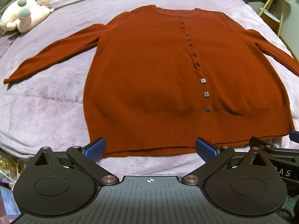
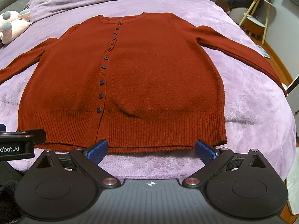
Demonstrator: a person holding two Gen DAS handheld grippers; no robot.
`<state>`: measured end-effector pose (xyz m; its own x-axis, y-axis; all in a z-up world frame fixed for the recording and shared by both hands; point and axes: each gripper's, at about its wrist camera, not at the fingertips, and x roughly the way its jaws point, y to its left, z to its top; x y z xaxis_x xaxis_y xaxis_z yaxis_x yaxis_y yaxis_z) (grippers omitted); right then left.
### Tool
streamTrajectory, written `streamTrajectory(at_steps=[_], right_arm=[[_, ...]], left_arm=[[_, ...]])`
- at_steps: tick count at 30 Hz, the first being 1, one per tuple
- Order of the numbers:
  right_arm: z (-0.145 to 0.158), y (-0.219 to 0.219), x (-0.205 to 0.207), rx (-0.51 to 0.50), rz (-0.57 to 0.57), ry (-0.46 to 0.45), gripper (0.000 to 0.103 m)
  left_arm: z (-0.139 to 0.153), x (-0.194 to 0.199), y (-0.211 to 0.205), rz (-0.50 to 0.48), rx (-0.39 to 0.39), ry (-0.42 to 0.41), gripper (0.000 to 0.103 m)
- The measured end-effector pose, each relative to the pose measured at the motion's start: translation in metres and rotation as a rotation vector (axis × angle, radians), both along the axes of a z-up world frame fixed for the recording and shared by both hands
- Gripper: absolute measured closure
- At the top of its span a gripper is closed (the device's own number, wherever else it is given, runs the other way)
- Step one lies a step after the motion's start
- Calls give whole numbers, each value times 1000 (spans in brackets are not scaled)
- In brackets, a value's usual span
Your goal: Fold small clothes
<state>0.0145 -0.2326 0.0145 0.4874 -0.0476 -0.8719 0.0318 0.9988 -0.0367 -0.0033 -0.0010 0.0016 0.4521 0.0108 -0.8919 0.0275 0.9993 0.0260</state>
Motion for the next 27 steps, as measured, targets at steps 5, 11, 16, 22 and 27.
streamTrajectory(at_steps=[5, 11, 16, 22, 27], right_arm=[[0, -1, 0, 1, -1, 1, 4], [0, -1, 0, 1, -1, -1, 4], [1, -1, 0, 1, -2, -1, 4], [1, 0, -1, -1, 2, -2, 4], [1, -1, -1, -3, 2, -3, 4]], left_arm=[[0, 0, 0, -1, 3, 0, 0], [0, -1, -1, 2, 3, 1, 0], [0, -1, -2, 1, 3, 2, 0], [0, -1, -2, 3, 4, 2, 0], [0, -1, -2, 2, 4, 2, 0]])
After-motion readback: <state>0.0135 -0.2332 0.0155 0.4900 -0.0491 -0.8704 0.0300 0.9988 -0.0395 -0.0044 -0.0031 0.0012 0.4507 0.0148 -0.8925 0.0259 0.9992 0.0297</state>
